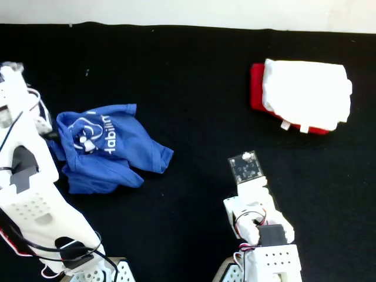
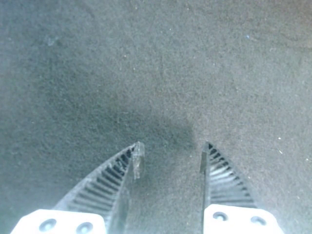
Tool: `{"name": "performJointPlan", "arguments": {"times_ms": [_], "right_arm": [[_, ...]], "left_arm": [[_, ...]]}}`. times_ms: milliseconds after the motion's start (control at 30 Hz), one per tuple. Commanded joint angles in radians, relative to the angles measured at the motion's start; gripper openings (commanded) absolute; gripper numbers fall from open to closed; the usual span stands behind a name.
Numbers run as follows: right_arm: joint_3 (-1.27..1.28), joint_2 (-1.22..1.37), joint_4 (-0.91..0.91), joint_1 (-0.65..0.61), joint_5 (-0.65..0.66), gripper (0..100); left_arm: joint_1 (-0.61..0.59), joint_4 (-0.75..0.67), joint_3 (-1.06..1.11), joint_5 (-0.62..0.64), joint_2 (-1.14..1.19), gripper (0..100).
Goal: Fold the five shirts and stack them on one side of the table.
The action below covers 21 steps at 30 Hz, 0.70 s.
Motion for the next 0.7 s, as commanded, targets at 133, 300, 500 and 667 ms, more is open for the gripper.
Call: {"name": "performJointPlan", "arguments": {"times_ms": [133, 300, 500, 667], "right_arm": [[0.058, -0.007, 0.001, -0.005, -0.009, 19.4], [0.058, -0.007, 0.001, -0.005, -0.009, 19.4], [0.058, -0.007, 0.001, -0.005, -0.009, 19.4], [0.058, -0.007, 0.001, -0.005, -0.009, 19.4]], "left_arm": [[0.147, 0.077, -0.357, -0.008, -0.002, 19], [0.357, 0.043, -0.381, -0.008, 0.001, 19], [0.545, -0.068, -0.248, -0.014, 0.041, 19], [0.568, -0.087, -0.24, -0.057, 0.143, 19]]}}
